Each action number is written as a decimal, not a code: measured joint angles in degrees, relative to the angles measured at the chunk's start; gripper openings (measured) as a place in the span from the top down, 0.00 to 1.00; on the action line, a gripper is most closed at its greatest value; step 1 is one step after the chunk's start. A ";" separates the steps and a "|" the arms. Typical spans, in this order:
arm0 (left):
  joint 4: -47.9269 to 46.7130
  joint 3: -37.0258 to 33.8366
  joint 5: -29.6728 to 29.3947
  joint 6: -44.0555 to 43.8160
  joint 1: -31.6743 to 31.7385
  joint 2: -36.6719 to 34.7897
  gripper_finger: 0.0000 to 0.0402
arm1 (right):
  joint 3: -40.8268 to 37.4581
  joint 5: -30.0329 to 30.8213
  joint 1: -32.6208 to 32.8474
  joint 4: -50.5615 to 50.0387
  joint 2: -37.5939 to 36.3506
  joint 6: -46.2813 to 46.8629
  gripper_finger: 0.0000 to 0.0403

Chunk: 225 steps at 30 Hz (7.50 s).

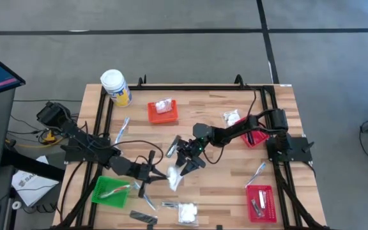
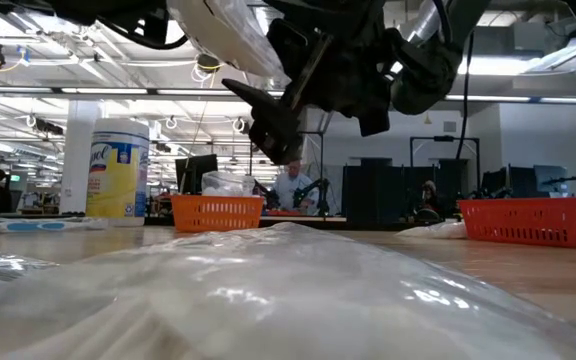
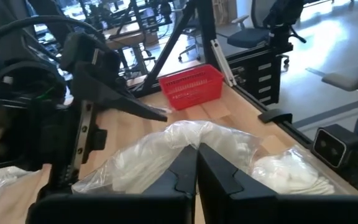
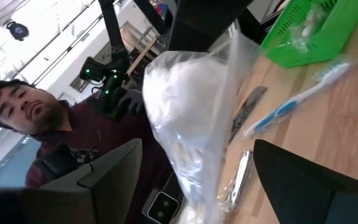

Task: Pick & Place Travel size toiletries
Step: Put the white cotton pack into the orange basket

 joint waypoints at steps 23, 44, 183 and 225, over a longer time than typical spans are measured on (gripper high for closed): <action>-3.01 -0.04 -4.01 -0.14 0.33 -0.04 1.00 | 0.00 0.22 -0.02 -0.35 0.00 -2.52 0.67; -3.70 -4.02 -7.46 -7.71 2.58 -0.07 0.84 | -0.02 -3.08 -1.63 -9.91 -0.02 -7.11 0.91; 30.37 -24.65 11.61 -14.52 50.01 -17.31 1.00 | -11.48 45.02 7.80 -10.24 -37.73 -46.07 0.34; 51.08 -20.83 21.91 -19.83 64.30 16.11 1.00 | -10.29 17.81 1.79 -10.93 -42.80 -43.03 0.34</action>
